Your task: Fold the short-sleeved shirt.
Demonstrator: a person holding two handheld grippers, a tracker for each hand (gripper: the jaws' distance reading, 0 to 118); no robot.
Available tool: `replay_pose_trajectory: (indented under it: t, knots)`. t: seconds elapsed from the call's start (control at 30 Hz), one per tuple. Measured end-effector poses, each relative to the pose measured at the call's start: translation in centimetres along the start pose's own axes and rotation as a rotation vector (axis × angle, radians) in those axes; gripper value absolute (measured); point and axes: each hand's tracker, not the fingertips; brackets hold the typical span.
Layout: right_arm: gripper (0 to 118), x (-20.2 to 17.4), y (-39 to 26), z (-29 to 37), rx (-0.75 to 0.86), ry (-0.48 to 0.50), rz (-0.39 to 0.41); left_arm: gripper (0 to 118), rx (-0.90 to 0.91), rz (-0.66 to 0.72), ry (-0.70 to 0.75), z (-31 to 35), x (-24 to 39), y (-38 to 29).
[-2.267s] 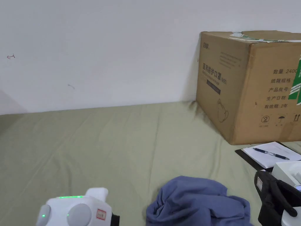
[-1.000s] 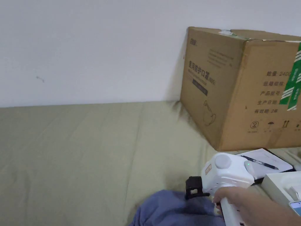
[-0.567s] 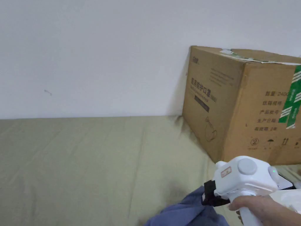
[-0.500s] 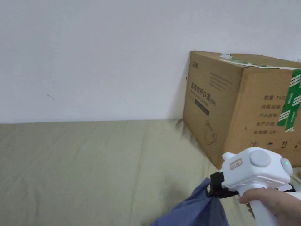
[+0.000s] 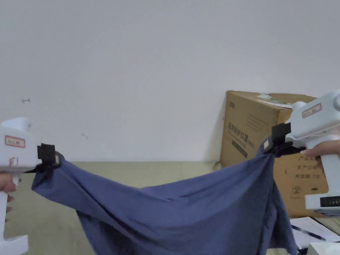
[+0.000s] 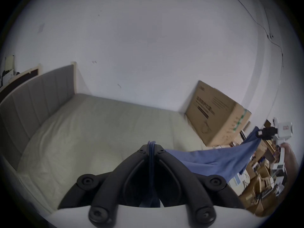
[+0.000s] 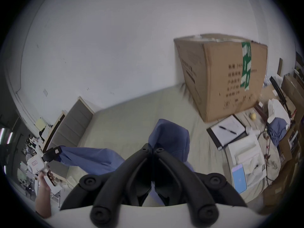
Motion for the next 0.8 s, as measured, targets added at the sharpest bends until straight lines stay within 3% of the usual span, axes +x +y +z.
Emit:
replay_pose_trajectory:
  t: [0.23, 0.43, 0.63, 0.8]
  knots:
    - [0, -2.9, 6.6, -2.8, 0.134, 0.011, -0.069, 4, 0.12, 0.155, 0.064, -0.8, -3.7, 7.0]
    - [0, -5.9, 11.3, -4.8, 0.302, 0.01, -0.039, 4, 0.152, 0.178, 0.06, -4.8, -6.1, 9.1]
    - [0, -5.1, 10.5, -6.7, 0.357, -0.03, 0.006, 4, 0.091, 0.164, 0.075, -9.3, -6.2, 5.5]
    - [0, -1.0, 2.1, -10.8, 0.209, -0.03, 0.021, 4, -0.068, 0.176, 0.025, -12.8, -5.9, -3.5]
